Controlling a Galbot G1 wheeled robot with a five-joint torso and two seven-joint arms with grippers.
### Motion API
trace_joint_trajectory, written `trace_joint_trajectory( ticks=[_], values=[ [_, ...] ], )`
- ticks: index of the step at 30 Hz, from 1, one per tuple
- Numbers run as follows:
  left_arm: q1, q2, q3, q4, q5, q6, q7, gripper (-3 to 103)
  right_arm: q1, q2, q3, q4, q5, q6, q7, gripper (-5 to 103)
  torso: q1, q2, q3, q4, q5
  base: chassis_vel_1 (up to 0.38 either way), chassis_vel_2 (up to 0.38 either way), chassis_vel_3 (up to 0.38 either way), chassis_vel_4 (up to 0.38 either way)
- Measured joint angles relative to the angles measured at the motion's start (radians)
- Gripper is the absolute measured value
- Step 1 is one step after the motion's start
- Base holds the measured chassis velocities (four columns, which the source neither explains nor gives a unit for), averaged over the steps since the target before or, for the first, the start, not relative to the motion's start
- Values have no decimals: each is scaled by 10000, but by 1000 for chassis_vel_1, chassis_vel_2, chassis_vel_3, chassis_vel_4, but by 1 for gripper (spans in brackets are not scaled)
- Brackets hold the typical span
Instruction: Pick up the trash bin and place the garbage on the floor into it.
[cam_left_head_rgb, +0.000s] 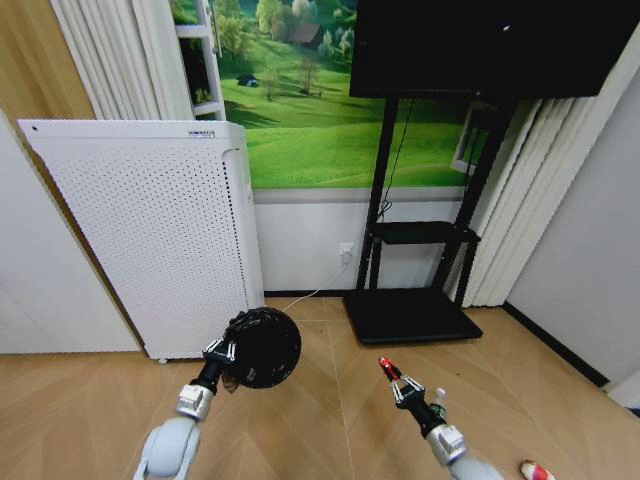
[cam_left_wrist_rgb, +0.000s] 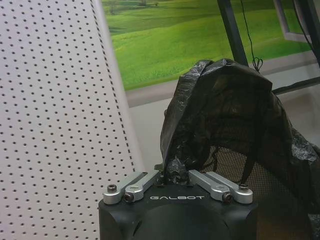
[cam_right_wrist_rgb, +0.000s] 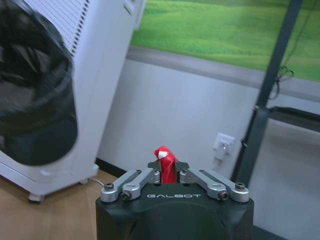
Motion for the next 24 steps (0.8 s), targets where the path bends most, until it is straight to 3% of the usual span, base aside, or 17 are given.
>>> trace_joint_trajectory(
  ticks=[12, 24],
  values=[
    [-987, -789, 1077, 892, 374, 85, -99, 7, 913, 377, -1057, -267, 70, 253, -154, 13, 0, -1, 1, 0, 4, 0, 0, 0, 0],
    [-1795, -1193, 1657, 2065, 819, 15, -258, 7, 1214, 245, -1167, 408, 541, 144, -175, 13, 0, -1, 0, 1, 1, 0, 0, 0, 0]
  ],
)
